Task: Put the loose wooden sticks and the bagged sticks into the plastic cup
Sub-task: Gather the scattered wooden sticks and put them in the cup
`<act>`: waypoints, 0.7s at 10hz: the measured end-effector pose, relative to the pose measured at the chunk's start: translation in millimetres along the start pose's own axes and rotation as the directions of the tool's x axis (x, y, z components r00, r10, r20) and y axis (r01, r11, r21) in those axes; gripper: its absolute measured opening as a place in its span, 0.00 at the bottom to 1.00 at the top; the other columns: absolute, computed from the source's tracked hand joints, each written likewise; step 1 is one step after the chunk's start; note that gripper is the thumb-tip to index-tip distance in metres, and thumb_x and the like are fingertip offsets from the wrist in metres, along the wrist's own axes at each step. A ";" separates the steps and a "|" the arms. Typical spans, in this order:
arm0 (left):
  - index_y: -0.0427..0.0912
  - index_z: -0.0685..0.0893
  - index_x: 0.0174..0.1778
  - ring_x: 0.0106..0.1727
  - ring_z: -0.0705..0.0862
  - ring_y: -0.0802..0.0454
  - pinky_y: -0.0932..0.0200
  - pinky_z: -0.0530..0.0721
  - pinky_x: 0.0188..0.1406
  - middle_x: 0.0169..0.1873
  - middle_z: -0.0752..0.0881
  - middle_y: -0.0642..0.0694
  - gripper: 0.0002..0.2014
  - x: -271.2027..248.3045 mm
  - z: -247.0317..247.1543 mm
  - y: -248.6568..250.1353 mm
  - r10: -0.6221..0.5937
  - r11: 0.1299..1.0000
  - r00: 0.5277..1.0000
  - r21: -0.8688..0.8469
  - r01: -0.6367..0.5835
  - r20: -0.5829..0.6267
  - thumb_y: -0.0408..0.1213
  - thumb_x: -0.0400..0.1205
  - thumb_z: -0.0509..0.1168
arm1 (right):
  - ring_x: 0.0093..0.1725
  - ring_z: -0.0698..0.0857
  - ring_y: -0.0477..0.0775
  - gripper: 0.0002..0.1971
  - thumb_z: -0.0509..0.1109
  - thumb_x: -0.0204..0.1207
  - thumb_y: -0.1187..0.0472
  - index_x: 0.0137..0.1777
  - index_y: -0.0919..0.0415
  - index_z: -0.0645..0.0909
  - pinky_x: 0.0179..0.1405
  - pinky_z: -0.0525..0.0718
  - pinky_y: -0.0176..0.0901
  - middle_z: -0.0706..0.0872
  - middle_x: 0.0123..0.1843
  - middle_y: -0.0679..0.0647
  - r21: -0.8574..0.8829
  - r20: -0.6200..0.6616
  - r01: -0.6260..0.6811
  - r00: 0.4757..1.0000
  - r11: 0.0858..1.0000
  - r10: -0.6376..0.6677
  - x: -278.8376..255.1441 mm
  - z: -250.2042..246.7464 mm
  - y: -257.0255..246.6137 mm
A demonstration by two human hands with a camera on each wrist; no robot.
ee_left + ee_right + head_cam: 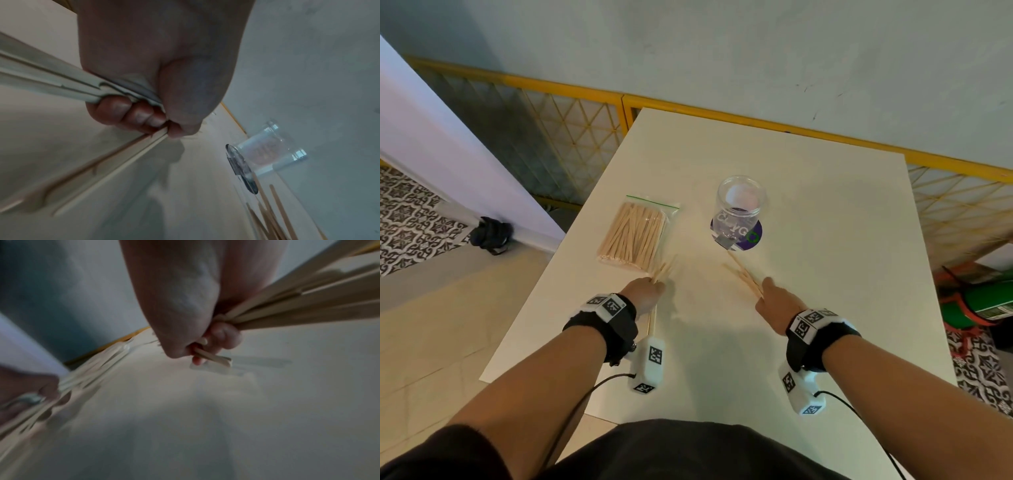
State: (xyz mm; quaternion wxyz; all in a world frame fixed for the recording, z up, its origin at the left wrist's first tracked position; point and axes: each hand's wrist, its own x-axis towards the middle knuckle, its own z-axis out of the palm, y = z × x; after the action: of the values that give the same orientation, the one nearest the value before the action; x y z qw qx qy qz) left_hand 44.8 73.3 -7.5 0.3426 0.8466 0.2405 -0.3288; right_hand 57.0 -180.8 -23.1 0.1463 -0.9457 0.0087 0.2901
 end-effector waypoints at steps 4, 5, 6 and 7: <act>0.30 0.76 0.69 0.42 0.80 0.45 0.56 0.72 0.41 0.54 0.85 0.34 0.20 0.2 6.6 19.6 0.170 0.979 0.984 -0.122 -0.162 0.059 0.41 0.91 0.48 | 0.39 0.77 0.55 0.14 0.59 0.84 0.49 0.46 0.61 0.70 0.38 0.72 0.43 0.79 0.40 0.54 0.228 0.048 0.120 0.990 0.966 -0.135 -2.1 -7.1 15.7; 0.38 0.74 0.54 0.33 0.71 0.50 0.55 0.70 0.36 0.38 0.81 0.43 0.11 3.8 9.2 19.8 0.247 0.941 0.969 -0.246 -0.234 0.023 0.39 0.89 0.49 | 0.30 0.73 0.49 0.12 0.60 0.84 0.52 0.42 0.58 0.72 0.28 0.71 0.38 0.77 0.33 0.51 0.419 -0.012 0.125 0.991 0.899 -0.133 -3.3 -12.8 9.2; 0.40 0.71 0.46 0.36 0.68 0.49 0.54 0.68 0.41 0.34 0.73 0.45 0.07 3.2 3.0 29.7 0.307 0.885 0.951 -0.354 -0.303 -0.045 0.35 0.88 0.51 | 0.26 0.69 0.48 0.13 0.58 0.84 0.55 0.37 0.54 0.70 0.24 0.68 0.38 0.72 0.29 0.49 0.634 -0.123 0.178 0.984 0.753 -0.129 -8.0 -37.6 -8.8; 0.42 0.74 0.49 0.32 0.67 0.52 0.57 0.68 0.36 0.32 0.72 0.48 0.08 -1.9 -10.6 53.4 0.357 0.746 0.931 -0.578 -0.331 -0.073 0.35 0.89 0.51 | 0.24 0.69 0.48 0.16 0.56 0.85 0.54 0.35 0.56 0.69 0.25 0.69 0.40 0.72 0.27 0.49 0.674 -0.311 0.340 0.936 0.656 -0.166 -9.7 -78.9 -31.0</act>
State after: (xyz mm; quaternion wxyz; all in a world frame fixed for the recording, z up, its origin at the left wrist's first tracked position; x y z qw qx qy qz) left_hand 81.5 46.1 22.2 0.6440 0.7236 0.1620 -0.1883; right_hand 95.1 -174.0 52.9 0.5412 -0.8304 0.0050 0.1326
